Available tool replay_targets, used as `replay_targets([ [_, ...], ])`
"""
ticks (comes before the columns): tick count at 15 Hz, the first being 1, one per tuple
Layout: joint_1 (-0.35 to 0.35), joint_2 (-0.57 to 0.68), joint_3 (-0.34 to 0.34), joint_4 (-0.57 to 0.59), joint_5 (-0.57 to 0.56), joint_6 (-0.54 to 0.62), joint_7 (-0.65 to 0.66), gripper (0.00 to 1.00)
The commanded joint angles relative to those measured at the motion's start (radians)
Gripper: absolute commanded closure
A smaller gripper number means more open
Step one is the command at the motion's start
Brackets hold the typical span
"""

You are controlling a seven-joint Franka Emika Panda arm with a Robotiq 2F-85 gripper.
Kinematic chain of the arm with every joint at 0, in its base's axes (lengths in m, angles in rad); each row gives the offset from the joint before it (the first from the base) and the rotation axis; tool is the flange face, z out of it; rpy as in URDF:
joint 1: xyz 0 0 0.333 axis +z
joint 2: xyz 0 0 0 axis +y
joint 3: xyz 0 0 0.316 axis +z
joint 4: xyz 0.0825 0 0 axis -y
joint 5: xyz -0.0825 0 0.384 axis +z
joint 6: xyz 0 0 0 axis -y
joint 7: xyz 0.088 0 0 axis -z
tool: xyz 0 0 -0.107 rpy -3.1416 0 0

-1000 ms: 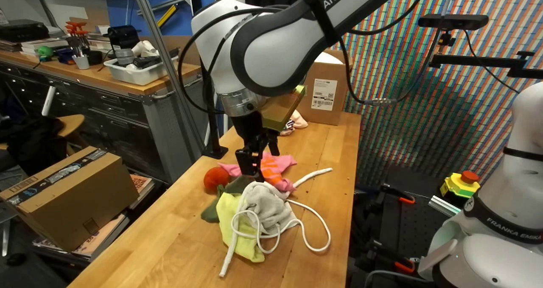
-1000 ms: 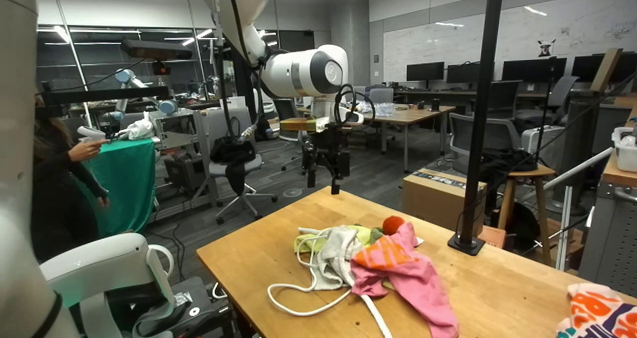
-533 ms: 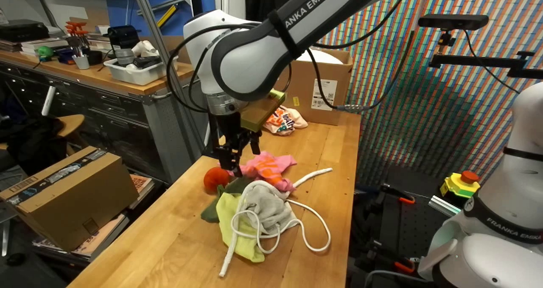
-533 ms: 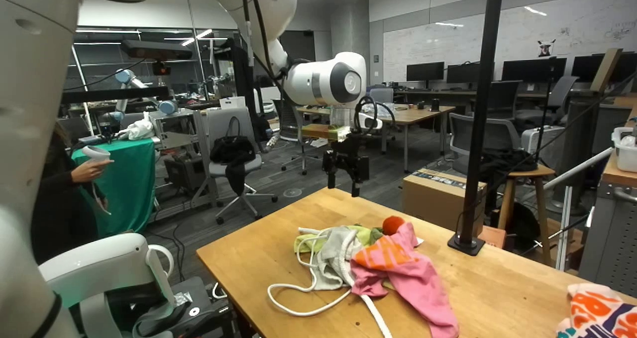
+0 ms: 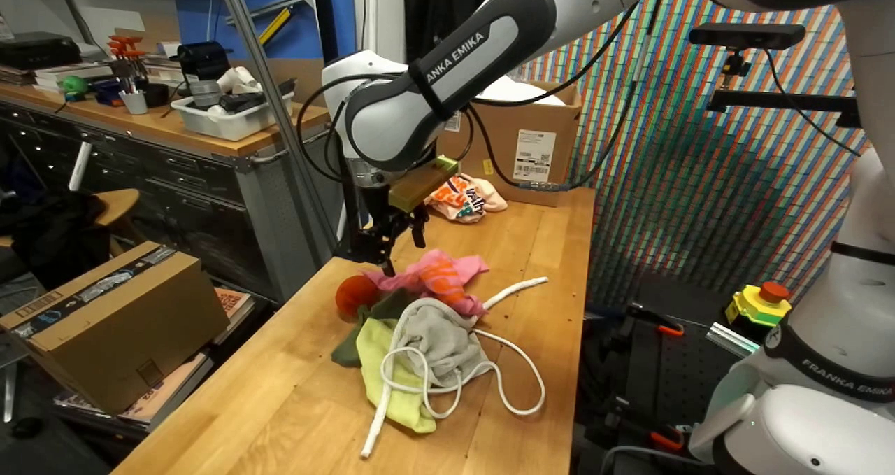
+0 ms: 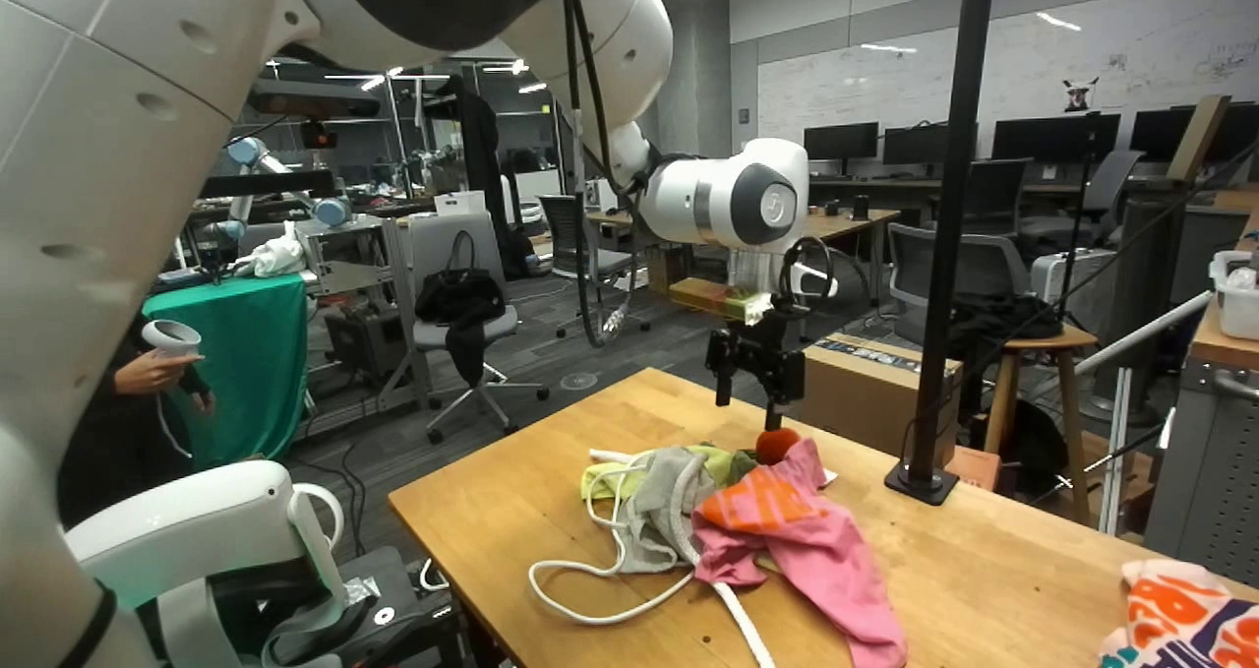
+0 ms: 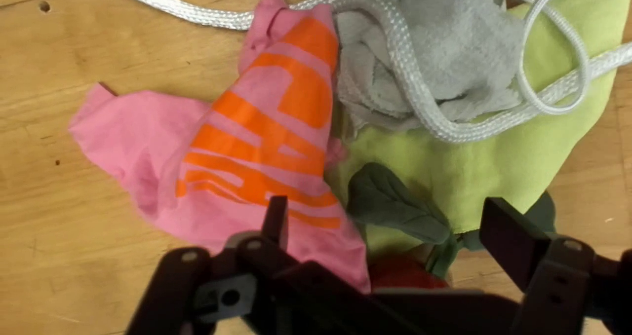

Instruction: Separate the things on the heap

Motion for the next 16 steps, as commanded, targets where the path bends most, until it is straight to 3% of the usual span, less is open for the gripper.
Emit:
replay_targets([
  [1, -0.023, 0.067, -0.013, 0.078, 0.05, -0.021, -0.029, 0.0],
  [16, -0.064, 0.152, -0.047, 0.089, 0.081, -0.02, -0.018, 0.0],
])
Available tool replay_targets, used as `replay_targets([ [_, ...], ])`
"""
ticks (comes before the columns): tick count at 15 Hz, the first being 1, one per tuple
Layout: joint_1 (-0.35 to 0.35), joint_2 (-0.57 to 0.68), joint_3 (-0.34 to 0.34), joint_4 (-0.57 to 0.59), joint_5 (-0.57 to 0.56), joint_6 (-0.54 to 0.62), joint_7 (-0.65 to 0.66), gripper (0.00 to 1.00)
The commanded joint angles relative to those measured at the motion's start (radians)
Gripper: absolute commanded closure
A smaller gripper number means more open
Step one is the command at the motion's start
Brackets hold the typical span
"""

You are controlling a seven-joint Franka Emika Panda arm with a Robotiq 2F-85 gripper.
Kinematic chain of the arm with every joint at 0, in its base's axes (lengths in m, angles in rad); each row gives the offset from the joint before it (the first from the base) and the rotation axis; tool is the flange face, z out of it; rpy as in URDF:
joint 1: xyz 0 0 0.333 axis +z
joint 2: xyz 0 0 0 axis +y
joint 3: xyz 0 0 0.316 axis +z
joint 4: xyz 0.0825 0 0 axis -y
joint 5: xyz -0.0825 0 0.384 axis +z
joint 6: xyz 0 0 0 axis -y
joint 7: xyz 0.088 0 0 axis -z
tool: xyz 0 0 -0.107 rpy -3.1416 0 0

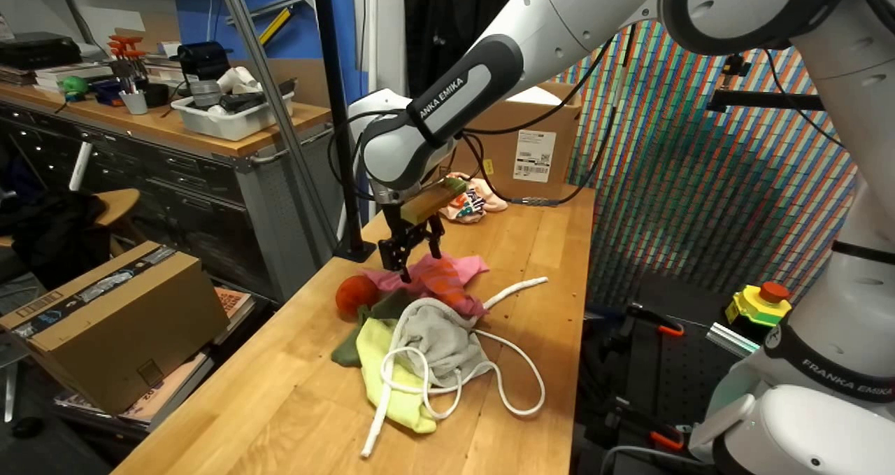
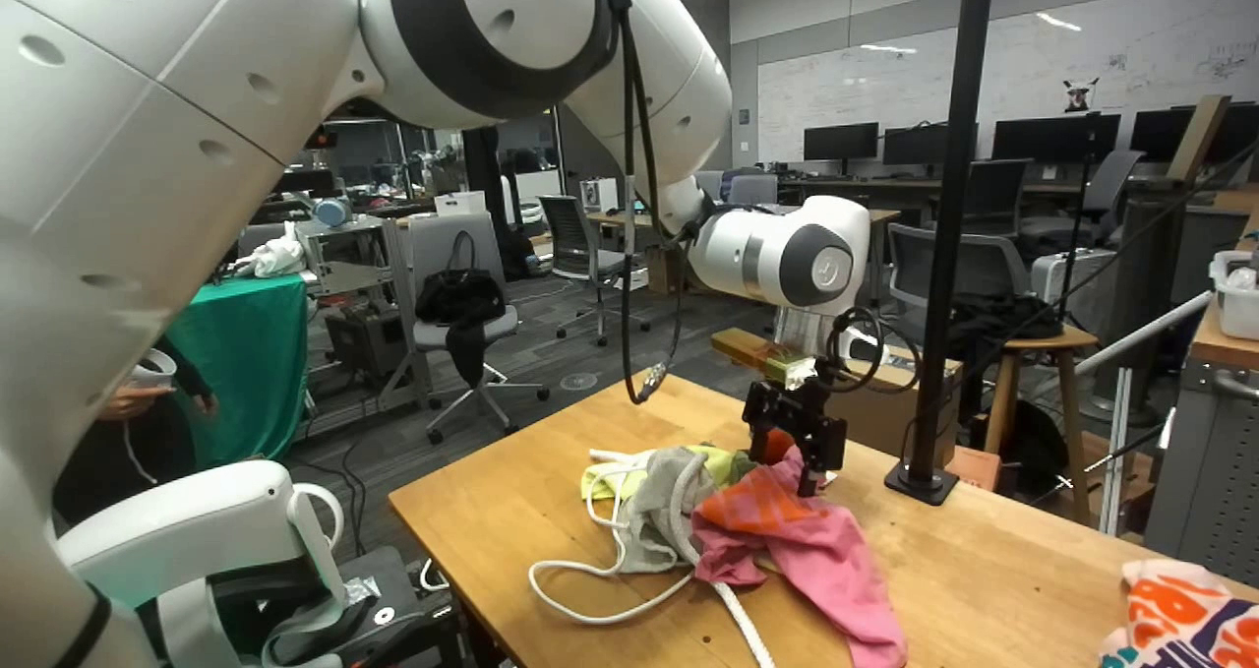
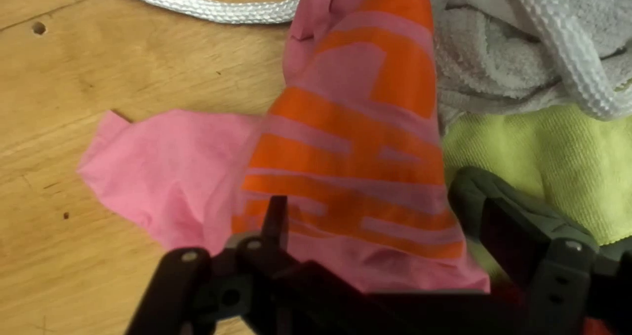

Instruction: Separate the things on the heap

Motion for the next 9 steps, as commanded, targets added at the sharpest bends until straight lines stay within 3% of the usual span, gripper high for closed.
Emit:
replay_targets([
  [1, -0.005, 0.017, -0.006, 0.019, 0.033, -0.016, -0.01, 0.0],
  [6, -0.01, 0.037, -0.006, 0.021, 0.037, -0.017, -0.013, 0.0],
  [7, -0.009, 0.041, -0.007, 0.022, 0.036, -0.017, -0.012, 0.07],
  [8, -0.004, 0.047, -0.013, 0.025, 0.028, -0.011, -0.004, 0.25],
  [9, -0.004, 0.051, -0.014, 0.026, 0.028, -0.011, -0.001, 0.34],
])
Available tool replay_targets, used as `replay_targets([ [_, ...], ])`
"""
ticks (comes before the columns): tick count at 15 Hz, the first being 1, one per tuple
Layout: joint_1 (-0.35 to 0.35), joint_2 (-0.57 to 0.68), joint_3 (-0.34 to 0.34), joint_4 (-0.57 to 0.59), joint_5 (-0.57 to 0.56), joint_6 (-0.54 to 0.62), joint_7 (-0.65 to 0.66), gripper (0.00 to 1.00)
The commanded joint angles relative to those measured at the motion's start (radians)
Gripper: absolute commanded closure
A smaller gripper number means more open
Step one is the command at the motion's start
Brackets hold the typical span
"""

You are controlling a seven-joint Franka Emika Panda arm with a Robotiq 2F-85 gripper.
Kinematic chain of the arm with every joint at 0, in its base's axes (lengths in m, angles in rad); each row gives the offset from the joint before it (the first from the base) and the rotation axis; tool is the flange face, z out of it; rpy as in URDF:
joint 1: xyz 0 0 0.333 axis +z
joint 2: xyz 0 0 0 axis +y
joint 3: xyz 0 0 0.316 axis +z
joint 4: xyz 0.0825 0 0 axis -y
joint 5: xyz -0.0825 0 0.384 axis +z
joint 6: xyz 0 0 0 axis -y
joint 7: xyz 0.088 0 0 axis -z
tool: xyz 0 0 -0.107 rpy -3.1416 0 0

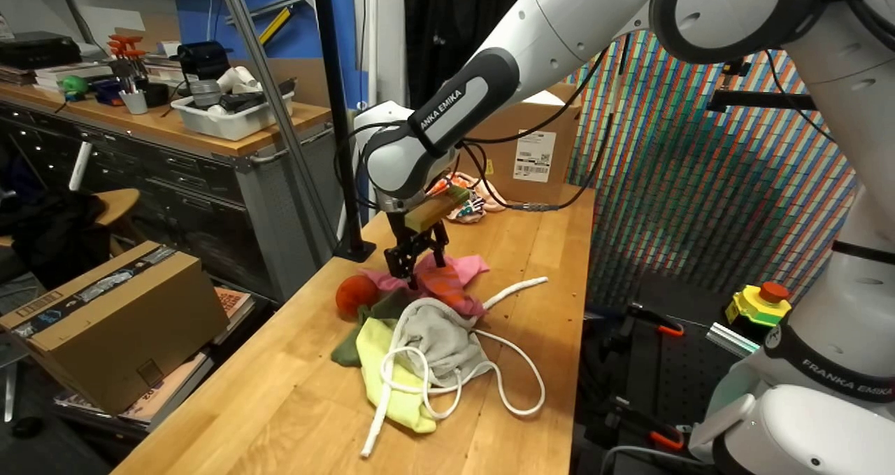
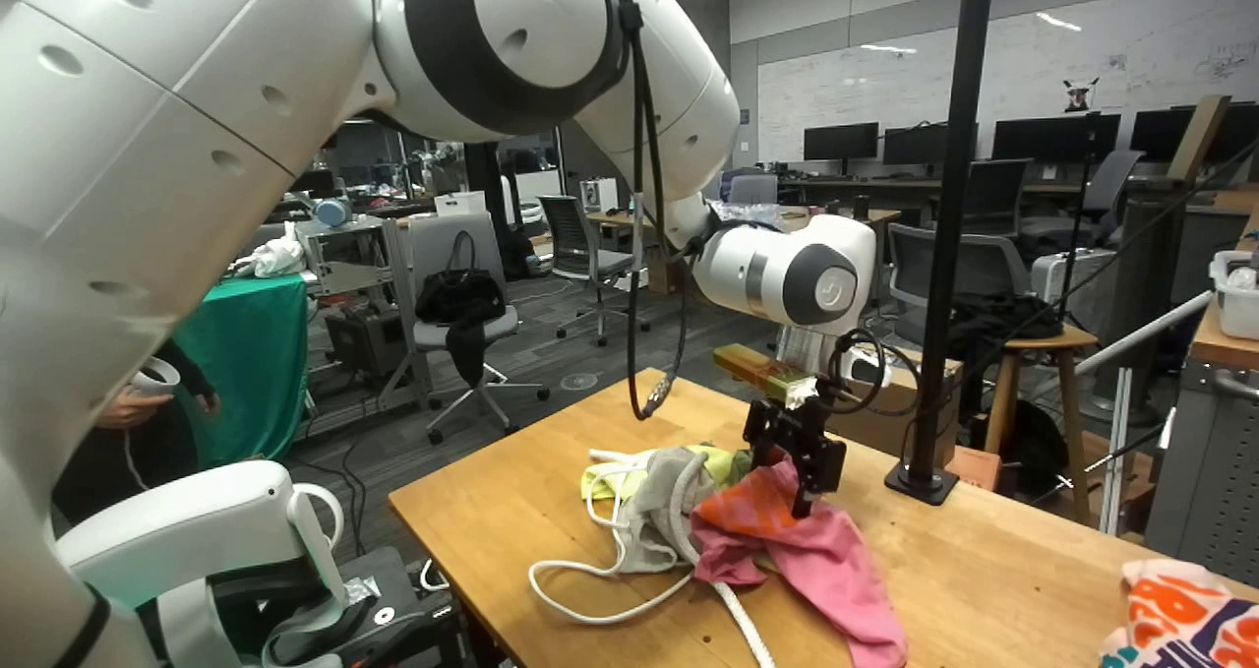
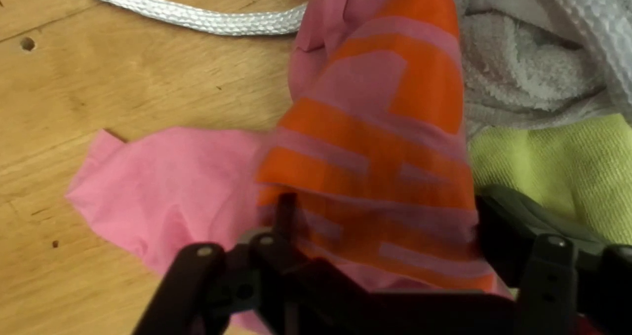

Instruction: Separate the things on the heap

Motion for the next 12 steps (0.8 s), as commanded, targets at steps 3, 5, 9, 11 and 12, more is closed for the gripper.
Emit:
replay_targets([
  [3, 0.01, 0.032, -0.023, 0.03, 0.011, -0.01, 0.009, 0.58],
  [5, 0.012, 0.034, -0.029, 0.029, 0.008, -0.009, 0.016, 0.73],
  [9, 0.018, 0.028, -0.041, 0.026, 0.0, -0.018, 0.026, 0.96],
  [11, 0.023, 0.024, -0.046, 0.024, -0.003, -0.017, 0.036, 0.99],
  [12, 0.025, 0.021, -0.048, 0.024, -0.005, -0.017, 0.04, 0.97],
])
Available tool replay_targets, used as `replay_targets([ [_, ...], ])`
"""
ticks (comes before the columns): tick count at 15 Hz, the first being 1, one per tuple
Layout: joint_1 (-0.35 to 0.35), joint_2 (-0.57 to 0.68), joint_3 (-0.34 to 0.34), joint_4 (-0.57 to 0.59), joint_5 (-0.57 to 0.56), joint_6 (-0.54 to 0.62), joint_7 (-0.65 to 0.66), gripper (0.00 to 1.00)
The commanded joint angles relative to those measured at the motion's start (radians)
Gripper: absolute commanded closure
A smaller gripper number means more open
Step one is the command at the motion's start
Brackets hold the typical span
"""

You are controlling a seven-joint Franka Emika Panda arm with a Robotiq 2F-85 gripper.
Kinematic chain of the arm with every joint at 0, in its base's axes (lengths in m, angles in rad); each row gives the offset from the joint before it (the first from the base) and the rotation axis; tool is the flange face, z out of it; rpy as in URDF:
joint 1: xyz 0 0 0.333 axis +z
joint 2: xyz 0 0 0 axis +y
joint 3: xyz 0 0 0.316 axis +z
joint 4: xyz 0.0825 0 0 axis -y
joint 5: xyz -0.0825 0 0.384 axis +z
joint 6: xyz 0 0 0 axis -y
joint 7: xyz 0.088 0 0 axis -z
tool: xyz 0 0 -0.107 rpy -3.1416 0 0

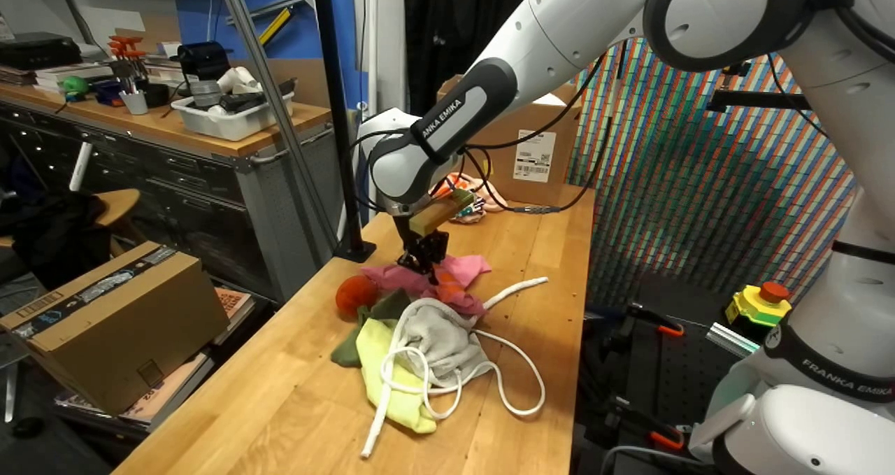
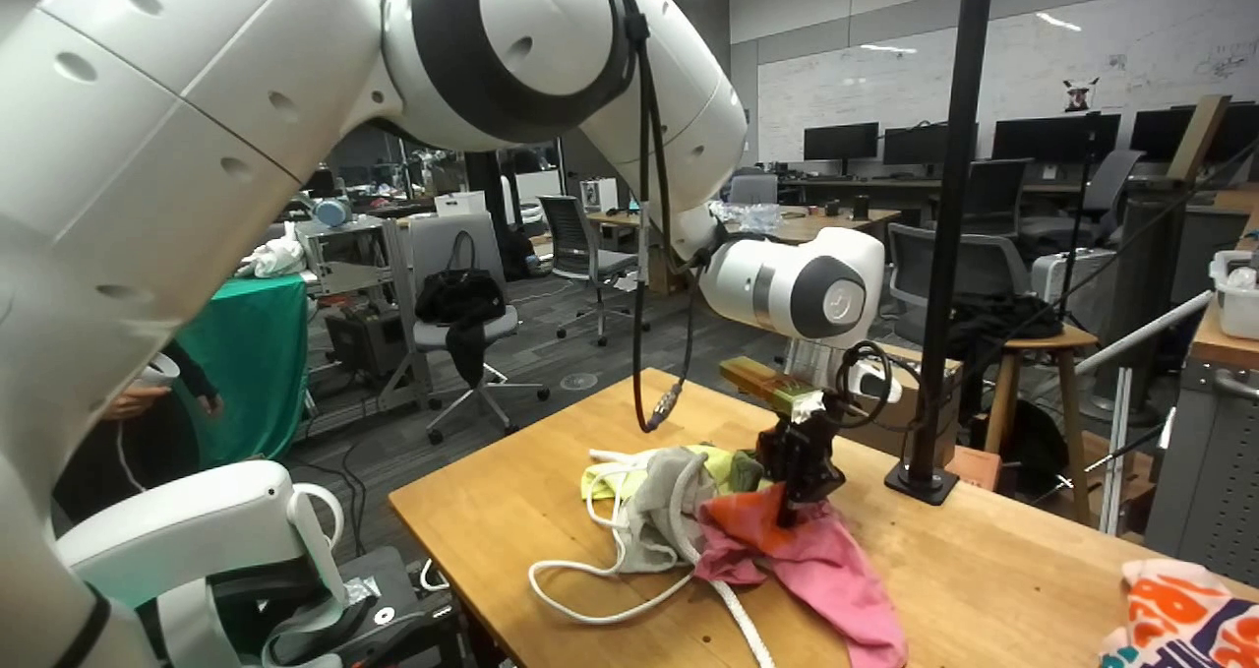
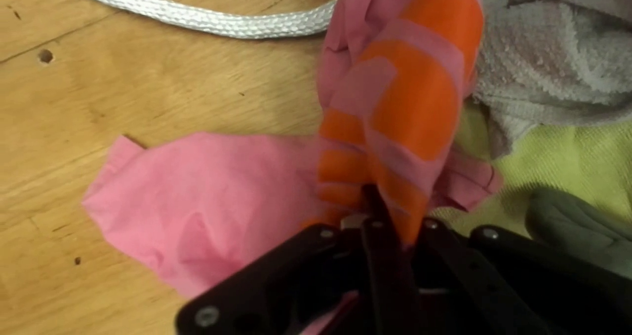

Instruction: Separate the things on the heap

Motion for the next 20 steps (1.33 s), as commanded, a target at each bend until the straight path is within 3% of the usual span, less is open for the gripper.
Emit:
replay_targets([
  [1, 0.026, -0.007, -0.021, 0.021, -0.008, -0.018, 0.03, 0.95],
  [6, 0.071, -0.062, -0.027, 0.027, -0.05, -0.064, 0.062, 0.95],
  [9, 0.11, -0.088, -0.025, 0.072, -0.092, -0.152, 0.079, 0.95],
  [20, 0.298, -0.039, 0.024, 0.423, -0.17, -0.422, 0.182, 0.95],
])
